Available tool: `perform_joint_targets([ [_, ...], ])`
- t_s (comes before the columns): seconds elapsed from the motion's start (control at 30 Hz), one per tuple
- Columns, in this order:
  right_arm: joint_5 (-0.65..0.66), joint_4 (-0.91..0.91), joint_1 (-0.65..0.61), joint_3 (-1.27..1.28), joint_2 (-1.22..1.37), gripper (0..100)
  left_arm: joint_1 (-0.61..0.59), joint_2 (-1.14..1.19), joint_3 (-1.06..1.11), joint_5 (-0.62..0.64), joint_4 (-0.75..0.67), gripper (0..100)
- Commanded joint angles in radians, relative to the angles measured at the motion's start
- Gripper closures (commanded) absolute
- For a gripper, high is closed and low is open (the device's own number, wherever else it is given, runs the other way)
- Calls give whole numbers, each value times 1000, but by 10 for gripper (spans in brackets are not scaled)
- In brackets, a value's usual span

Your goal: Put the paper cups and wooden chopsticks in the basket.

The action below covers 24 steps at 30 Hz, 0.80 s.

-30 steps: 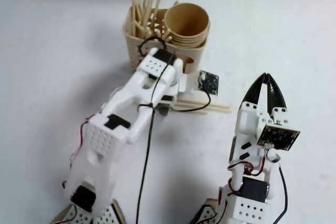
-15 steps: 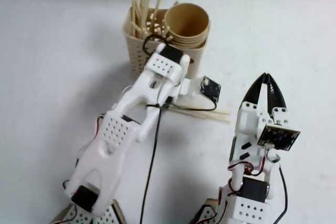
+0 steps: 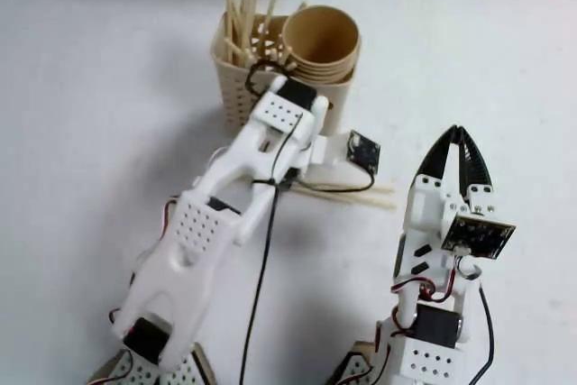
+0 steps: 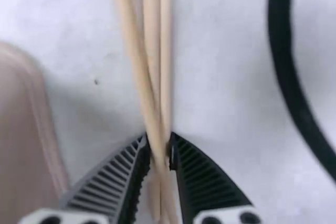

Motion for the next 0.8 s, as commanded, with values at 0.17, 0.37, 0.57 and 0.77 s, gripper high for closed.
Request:
perform_joint_targets([
  [0.17,-3,-22,2,3,-4,981,62,-320,445,18,-38,977],
  [0.37,-3,-22,4,3,-4,981,38,-496,649,21,-61,977],
  [0.57,-3,-22,7,3,-4,981,-38,-702,833,21,-63,977],
  [0.77,-3,-22,7,3,-4,981,-142,-892,996,14,-91,977],
])
